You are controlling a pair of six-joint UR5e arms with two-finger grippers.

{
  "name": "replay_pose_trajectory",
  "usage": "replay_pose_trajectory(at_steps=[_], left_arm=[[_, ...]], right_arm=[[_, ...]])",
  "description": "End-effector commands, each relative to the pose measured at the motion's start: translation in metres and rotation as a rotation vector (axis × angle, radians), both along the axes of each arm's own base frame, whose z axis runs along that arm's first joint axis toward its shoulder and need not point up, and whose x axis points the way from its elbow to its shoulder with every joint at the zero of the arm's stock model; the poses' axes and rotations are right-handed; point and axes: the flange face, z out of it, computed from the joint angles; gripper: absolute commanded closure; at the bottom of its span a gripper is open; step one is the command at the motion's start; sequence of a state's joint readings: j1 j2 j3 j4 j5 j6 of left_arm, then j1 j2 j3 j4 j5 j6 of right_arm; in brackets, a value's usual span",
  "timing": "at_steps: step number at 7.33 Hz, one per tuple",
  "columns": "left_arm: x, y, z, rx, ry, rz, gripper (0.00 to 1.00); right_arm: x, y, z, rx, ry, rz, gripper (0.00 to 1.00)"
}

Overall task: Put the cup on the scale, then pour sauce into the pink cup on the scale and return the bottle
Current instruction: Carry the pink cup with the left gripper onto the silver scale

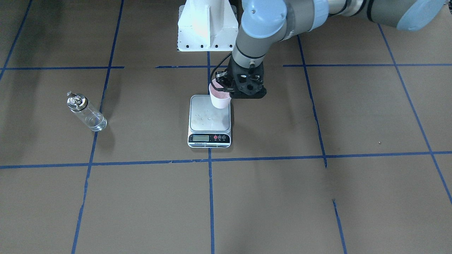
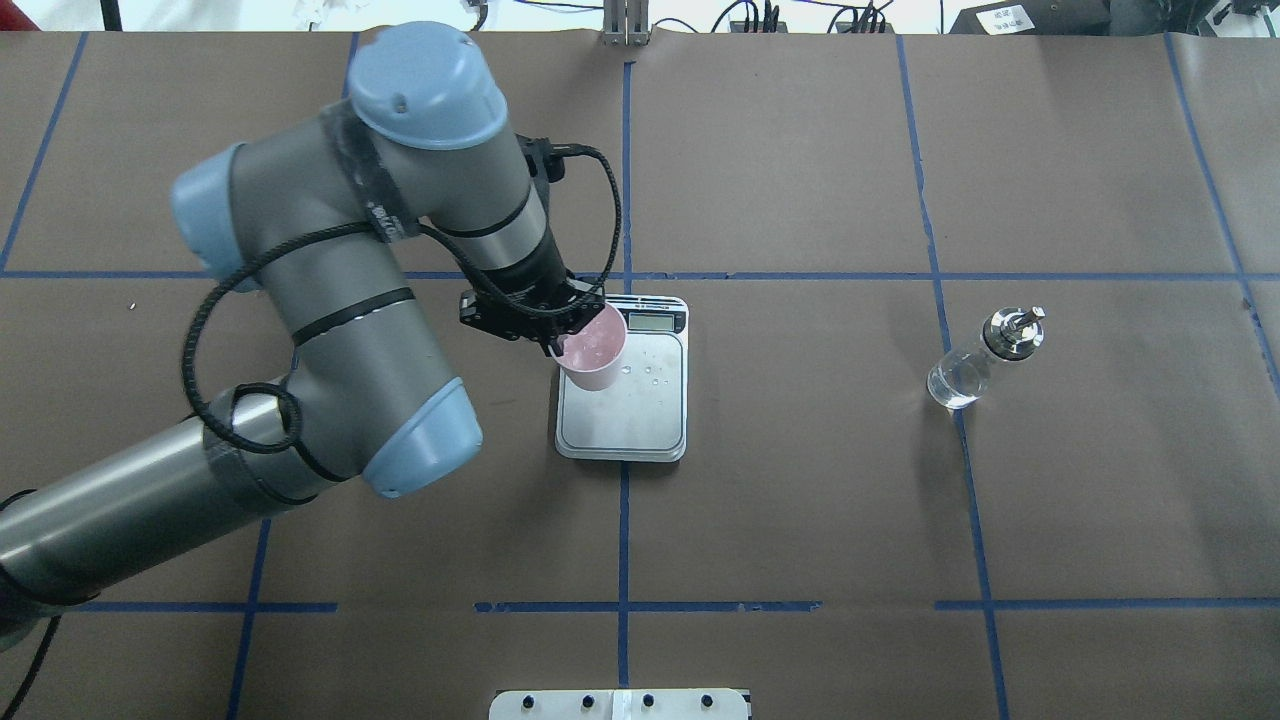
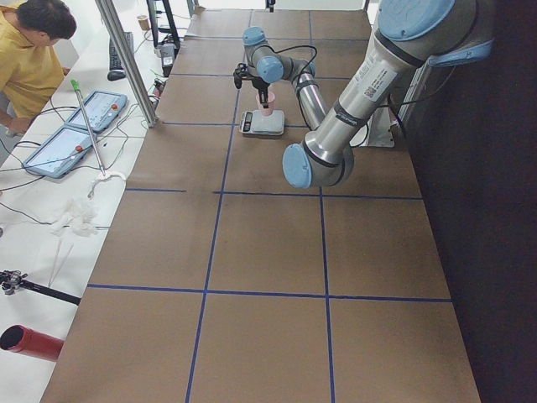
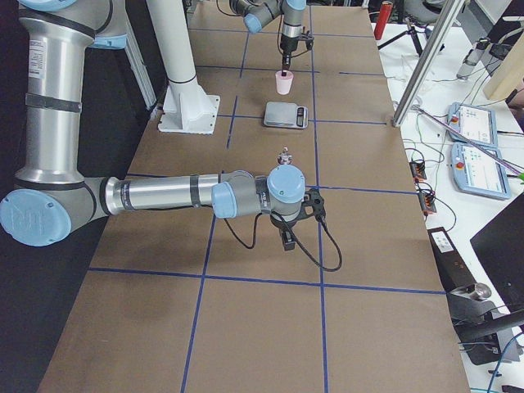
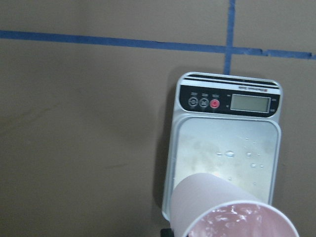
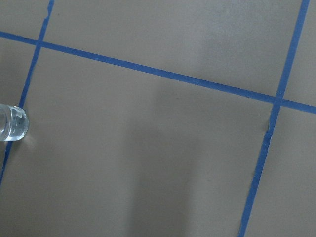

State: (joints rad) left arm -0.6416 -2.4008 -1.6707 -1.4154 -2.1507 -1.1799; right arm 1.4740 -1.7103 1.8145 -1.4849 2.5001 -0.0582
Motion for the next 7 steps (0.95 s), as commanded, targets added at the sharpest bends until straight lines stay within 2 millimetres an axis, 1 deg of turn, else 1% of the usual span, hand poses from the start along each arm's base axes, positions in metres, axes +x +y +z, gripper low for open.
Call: replay_pose_trajectory(at_steps=[1,3,5,7], left_arm=[[0.043,0.002,0.002,0.019,-0.024,-0.01,1.0],[0.056,-0.006,0.015,0.028,-0.021,-0.014,1.0],[0.057,-0.005,0.02,0.029,-0.022,-0.012,1.0],[0.057,-0.005,0.03,0.023,-0.032,-0.011,1.0]], right_arm=[[-0.001,0.004,0.0,0.0,0.0,-0.003,0.0],[-0.002,0.005,0.0,-0.001,0.0,-0.005,0.0],[-0.002,0.005,0.0,-0.001,0.0,-0.005,0.0],[-0.002,0.004,0.0,-0.003,0.0,-0.005,0.0]])
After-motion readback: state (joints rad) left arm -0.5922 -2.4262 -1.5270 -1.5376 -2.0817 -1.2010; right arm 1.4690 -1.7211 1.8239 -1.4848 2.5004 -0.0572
